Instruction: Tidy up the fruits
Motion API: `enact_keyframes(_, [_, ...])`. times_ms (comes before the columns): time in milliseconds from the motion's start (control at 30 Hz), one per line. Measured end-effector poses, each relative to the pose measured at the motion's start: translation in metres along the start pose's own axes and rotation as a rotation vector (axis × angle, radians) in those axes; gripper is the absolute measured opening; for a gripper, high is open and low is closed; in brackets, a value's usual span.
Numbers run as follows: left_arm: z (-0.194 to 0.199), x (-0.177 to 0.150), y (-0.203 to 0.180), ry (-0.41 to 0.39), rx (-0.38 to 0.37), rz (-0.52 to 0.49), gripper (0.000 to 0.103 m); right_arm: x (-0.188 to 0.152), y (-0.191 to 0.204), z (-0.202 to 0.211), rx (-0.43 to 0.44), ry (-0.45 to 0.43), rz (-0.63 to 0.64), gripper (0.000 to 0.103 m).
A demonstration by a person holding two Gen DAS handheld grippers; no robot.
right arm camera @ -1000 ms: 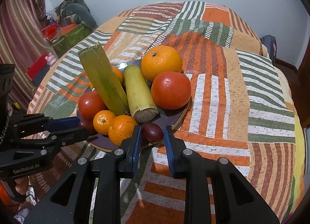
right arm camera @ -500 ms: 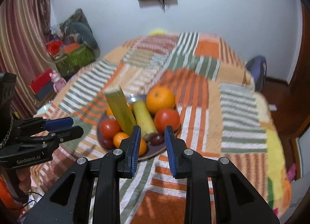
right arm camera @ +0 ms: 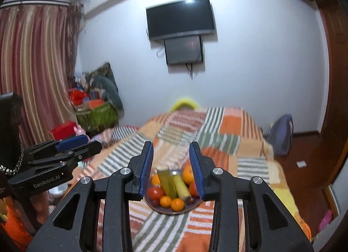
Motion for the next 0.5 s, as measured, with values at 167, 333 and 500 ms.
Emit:
enact_keyframes(167, [0.027, 0.012, -0.009, -0.081, 0.032, -0.030, 0.083, 0.009, 0.004, 0.019, -0.017, -0.072, -0.008, 0.062])
enact_keyframes(333, [0.041, 0.019, -0.013, -0.122, 0.053, -0.046, 0.095, 0.008, 0.002, 0.022, -0.069, -0.108, -0.031, 0.087])
enact_keyframes(500, [0.052, 0.019, -0.016, -0.140, 0.067, -0.055, 0.102, 0.007, 0.003, 0.025, -0.095, -0.106, -0.025, 0.100])
Point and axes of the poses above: each gripper's, at about its wrist camera, not at the fingertips, and z roughly against the way its jaws point, y to its left, x to its top, the point moved 7 cm from there along -z, roughly the way its jaws point, and after that the axes turned 13 degrees about -x, right-handed, at the moved point
